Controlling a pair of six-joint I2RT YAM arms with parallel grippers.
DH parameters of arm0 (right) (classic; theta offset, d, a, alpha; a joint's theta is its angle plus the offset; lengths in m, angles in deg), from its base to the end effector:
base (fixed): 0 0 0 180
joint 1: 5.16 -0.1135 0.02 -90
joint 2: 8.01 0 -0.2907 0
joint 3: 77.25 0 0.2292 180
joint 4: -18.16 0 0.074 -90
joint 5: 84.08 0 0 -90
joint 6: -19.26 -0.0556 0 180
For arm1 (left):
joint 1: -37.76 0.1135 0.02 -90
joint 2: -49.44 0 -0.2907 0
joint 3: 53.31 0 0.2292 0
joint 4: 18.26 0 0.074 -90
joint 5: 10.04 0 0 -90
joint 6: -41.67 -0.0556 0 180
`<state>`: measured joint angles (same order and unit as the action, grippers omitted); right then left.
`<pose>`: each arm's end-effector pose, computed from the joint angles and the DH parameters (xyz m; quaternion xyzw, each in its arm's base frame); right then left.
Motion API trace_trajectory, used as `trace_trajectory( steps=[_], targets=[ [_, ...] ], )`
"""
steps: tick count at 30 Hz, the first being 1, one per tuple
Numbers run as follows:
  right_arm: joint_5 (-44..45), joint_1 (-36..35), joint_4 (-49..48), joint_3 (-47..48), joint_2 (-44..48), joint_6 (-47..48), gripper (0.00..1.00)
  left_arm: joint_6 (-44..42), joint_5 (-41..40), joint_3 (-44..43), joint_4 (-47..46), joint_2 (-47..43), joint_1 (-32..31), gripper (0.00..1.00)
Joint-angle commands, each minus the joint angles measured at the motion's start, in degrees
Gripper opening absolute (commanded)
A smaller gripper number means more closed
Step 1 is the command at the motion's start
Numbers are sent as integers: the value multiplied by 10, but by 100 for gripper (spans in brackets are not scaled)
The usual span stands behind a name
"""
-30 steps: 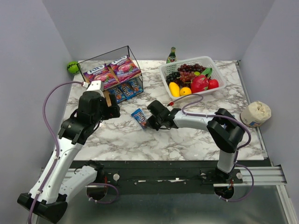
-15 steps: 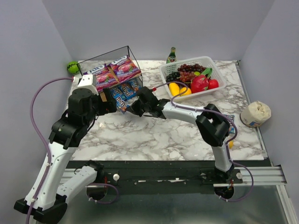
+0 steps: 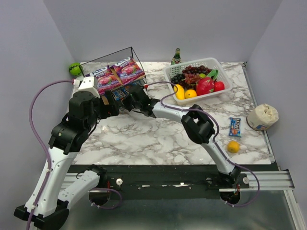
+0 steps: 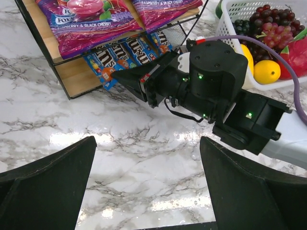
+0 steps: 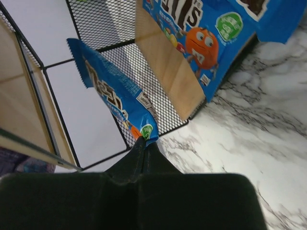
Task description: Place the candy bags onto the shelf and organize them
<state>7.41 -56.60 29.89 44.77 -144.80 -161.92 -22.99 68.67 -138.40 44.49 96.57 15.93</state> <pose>0.3561 0.4444 0.1963 0.2954 0.7973 0.4949 0.1791 0.1151 -0.0344 0.4136 -0.0787 0.8363 -0.1386 0.5246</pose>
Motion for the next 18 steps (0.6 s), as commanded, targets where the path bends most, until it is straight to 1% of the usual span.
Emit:
trace_trajectory(
  steps=[1,10,15,18],
  targets=[
    [28,-4,-33,49,-45,-32,1,1,-11,-11,11,-5,2,99],
    [36,-4,-33,102,-101,-89,2,1,-21,-8,10,-5,2,99],
    [39,-4,-9,99,-105,-103,3,4,-22,-2,10,-7,3,99],
    [40,-5,1,100,-110,-103,7,4,-22,-1,9,-6,3,99]
  ],
)
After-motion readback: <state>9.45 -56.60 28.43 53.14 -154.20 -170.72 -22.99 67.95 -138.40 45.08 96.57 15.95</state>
